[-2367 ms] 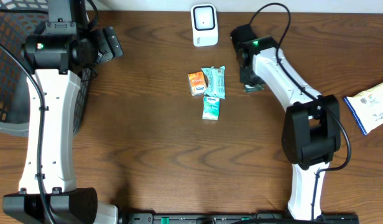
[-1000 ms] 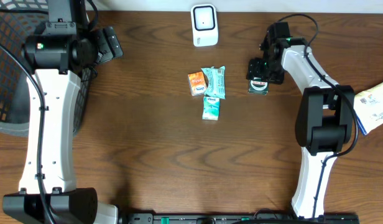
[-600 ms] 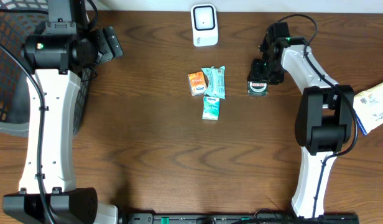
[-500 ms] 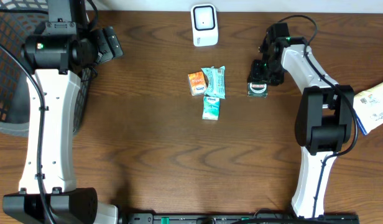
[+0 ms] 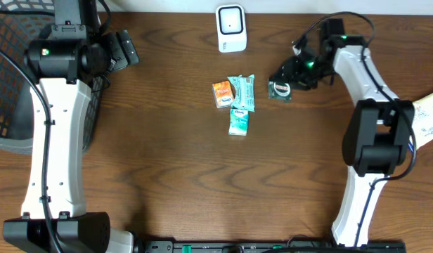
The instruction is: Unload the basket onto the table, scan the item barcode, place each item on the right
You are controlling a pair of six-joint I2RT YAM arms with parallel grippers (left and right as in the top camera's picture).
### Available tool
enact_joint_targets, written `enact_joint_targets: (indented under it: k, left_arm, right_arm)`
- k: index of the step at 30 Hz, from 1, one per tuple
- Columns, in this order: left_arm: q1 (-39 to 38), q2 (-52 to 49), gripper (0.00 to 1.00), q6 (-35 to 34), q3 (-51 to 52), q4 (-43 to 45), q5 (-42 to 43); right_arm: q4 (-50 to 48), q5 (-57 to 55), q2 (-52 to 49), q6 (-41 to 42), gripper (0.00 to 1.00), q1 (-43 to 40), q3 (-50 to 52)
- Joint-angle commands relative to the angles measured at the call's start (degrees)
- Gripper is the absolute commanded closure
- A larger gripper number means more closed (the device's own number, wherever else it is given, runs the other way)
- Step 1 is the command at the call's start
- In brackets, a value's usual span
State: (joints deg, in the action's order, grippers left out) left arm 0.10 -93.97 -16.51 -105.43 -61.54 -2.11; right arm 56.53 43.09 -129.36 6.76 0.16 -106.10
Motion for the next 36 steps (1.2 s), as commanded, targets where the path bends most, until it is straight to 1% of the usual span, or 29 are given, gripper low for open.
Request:
enact_joint_targets:
  k: [1, 4, 9, 13, 20, 25, 26, 28, 30, 32, 35, 36]
  left_arm:
    - [-0.1, 0.0, 0.02, -0.1, -0.2, -0.1, -0.9]
    - [-0.1, 0.0, 0.02, -0.1, -0.2, -0.1, -0.9]
    - [0.0, 0.0, 0.02, -0.1, -0.2, -0.1, -0.9]
    - [-0.1, 0.0, 0.02, -0.1, -0.2, -0.1, -0.9]
    - [0.0, 0.0, 0.02, -0.1, -0.2, -0.1, -0.9]
    - [-0.1, 0.0, 0.02, -0.1, -0.2, -0.1, -0.9]
    - [-0.1, 0.0, 0.02, -0.1, -0.2, -0.1, -0.9]
    - [-0.1, 0.0, 0.02, -0.1, -0.2, -0.1, -0.9]
    - [0.0, 0.0, 0.02, -0.1, -0.2, -0.1, -0.9]
    - [0.0, 0.0, 0.02, -0.1, -0.2, -0.1, -0.9]
    - [0.0, 0.0, 0.02, -0.1, -0.2, -0.1, -0.9]
    - [-0.1, 0.0, 0.02, -0.1, -0.2, -0.1, -0.9]
  right_arm:
    - [0.0, 21.8, 2.3, -7.1, 0.57, -1.5, -1.4]
    - [-0.2, 29.2, 2.3, -8.5, 0.57, -2.1, -1.4]
    - [-0.4, 35.8, 2.3, -11.7, 0.58, -2.3, -1.4]
    - [-0.4, 40.0, 2.3, -16.6, 0.59, -2.2, -1.4]
    - [-0.4, 39.6, 2.3, -20.8, 0.59, -2.1, -1.4]
    - [-0.4, 34.4, 2.3, -20.8, 0.6, -1.4, -1.4]
    - [-0.4, 32.8, 2.3, -20.8, 0.59, -1.1, -1.4]
    - [-0.3, 23.7, 2.3, -20.4, 0.58, -0.5, -1.4]
    - [-0.1, 11.9, 2.3, -16.2, 0.58, 0.0, -1.4]
    - [0.4, -3.1, 2.2, -10.6, 0.57, 0.7, -1.3]
    - [1.7, -21.6, 2.2, -6.7, 0.54, 2.2, -1.2]
    - [1.9, -25.6, 2.2, -6.3, 0.53, 2.7, -1.0]
